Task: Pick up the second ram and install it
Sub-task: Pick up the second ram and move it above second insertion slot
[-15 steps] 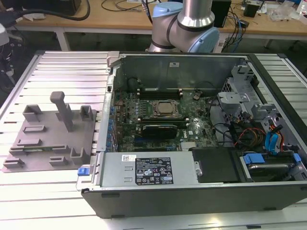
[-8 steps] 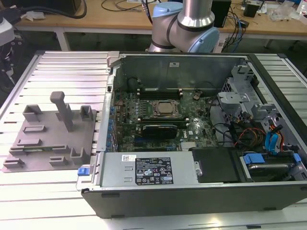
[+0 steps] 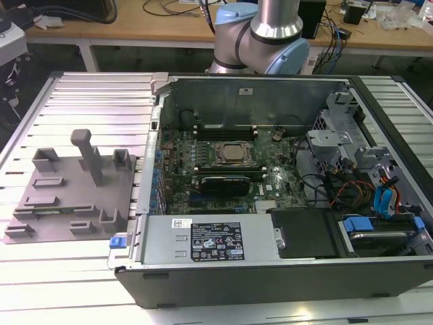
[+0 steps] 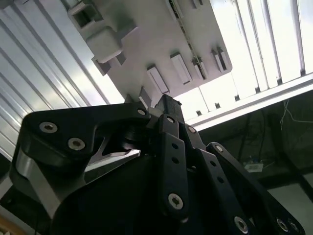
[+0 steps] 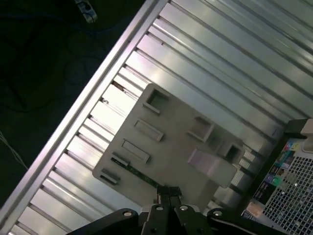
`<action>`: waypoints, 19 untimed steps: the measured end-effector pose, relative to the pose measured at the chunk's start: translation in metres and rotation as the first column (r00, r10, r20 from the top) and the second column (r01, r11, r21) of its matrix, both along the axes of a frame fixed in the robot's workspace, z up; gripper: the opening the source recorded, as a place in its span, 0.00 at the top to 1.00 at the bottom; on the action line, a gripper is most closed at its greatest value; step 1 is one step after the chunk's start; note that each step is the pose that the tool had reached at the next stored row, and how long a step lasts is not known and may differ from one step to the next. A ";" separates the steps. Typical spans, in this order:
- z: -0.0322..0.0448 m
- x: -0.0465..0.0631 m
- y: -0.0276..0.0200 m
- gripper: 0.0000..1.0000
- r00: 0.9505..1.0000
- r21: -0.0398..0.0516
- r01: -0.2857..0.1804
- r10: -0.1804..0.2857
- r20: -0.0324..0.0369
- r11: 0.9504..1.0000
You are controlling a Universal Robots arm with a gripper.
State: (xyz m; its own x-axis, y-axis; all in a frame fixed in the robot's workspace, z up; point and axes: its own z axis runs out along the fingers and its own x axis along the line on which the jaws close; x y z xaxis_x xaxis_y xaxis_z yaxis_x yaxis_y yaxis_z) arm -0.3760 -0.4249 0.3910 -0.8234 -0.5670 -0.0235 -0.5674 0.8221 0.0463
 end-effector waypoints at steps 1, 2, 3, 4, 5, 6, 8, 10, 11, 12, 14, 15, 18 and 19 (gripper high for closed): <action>0.0000 0.000 0.0000 0.92 1.000 0.000 -0.008 0.008 0.000 1.000; 0.0000 0.000 0.0000 0.92 1.000 0.000 -0.022 0.022 0.000 1.000; 0.0000 0.000 0.0000 0.92 0.999 0.000 -0.040 0.040 0.000 0.999; 0.0000 0.000 0.0000 0.92 0.999 0.000 -0.050 0.050 0.000 0.999; 0.0000 0.000 0.0000 0.92 0.998 0.000 -0.057 0.057 0.000 0.998; 0.0000 0.000 0.0000 0.92 0.997 0.000 -0.077 0.077 0.000 0.997; 0.0000 0.000 0.0000 0.92 0.995 0.000 -0.099 0.099 0.000 0.995; 0.0000 0.000 0.0000 0.92 0.991 0.000 -0.133 0.133 0.000 0.991; 0.0000 0.000 0.0000 0.92 0.989 0.000 -0.151 0.151 0.000 0.989; 0.0000 0.000 0.0000 0.92 0.984 0.000 -0.179 0.179 0.000 0.984; 0.0000 0.000 0.0000 0.92 0.975 0.000 -0.224 0.224 0.000 0.975; 0.0000 0.000 0.0000 0.92 0.969 0.000 -0.248 0.248 0.000 0.969; 0.0000 0.000 0.0000 0.92 0.947 0.000 -0.321 0.321 0.000 0.947; 0.0000 0.000 0.0000 0.92 0.940 0.000 -0.342 0.342 0.000 0.940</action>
State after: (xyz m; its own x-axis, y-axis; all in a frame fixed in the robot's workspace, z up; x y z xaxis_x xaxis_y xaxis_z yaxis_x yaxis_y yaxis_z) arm -0.3760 -0.4248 0.3910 -0.5797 -0.8145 -0.0234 -0.8145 0.5783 0.0463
